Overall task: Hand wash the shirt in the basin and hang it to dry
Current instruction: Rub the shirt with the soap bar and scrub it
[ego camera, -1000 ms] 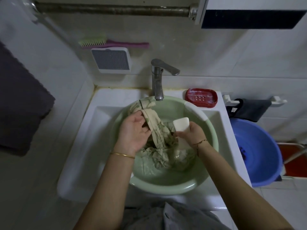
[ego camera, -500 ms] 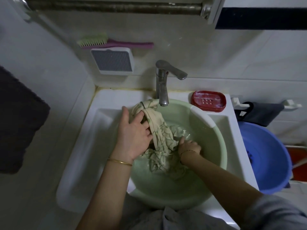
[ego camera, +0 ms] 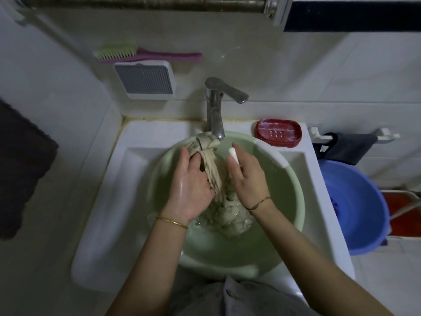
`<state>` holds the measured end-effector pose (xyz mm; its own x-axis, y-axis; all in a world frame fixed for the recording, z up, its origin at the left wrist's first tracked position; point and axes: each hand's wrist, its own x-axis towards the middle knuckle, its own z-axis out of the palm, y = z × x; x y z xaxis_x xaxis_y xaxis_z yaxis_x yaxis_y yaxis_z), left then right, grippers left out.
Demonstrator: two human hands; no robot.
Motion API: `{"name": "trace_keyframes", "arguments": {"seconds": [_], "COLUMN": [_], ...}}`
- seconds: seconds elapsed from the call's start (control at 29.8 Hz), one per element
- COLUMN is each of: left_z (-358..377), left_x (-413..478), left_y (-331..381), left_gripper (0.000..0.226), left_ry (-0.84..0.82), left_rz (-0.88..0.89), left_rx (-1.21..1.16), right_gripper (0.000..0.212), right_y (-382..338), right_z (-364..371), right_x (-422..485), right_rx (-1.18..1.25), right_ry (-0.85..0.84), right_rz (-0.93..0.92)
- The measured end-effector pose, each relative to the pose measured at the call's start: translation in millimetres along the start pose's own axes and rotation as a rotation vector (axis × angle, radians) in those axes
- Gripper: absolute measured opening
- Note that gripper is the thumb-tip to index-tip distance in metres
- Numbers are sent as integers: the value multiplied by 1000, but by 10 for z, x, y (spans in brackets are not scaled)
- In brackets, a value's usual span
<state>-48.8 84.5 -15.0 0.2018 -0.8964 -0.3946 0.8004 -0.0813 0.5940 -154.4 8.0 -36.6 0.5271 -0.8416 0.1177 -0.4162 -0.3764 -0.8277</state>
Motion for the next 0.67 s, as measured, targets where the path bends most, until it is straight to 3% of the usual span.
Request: {"name": "trace_keyframes", "arguments": {"seconds": [0.1,0.2,0.3,0.4,0.47,0.54,0.6,0.67], "left_z": [44,29,49,81,98,127,183,235], "left_x": [-26,-19,-8,-12,-42,-88,-141,-186], "left_y": [-44,-105,-130,-91,-18,76,172,258], "left_gripper": [59,40,44,46,45,40,34,28], "left_ry": [3,48,162,219,210,173,140,123], "left_rz": [-2,60,152,189,197,200,204,206], "left_rx": [-8,55,136,171,171,182,193,206], "right_gripper": [66,54,33,45,54,72,89,83], "right_y": [-80,-71,-44,130,452,765,982,1076], "right_z": [163,242,160,48,45,106,227,333], "right_x": [21,-22,-6,29,103,151,169,160], "right_rx": [-111,-98,149,451,225,-166,-374,-518], "right_ry": [2,52,26,18,-60,-347,-590,-702], "right_rz": [-50,-47,31,234,290,277,227,209]}}
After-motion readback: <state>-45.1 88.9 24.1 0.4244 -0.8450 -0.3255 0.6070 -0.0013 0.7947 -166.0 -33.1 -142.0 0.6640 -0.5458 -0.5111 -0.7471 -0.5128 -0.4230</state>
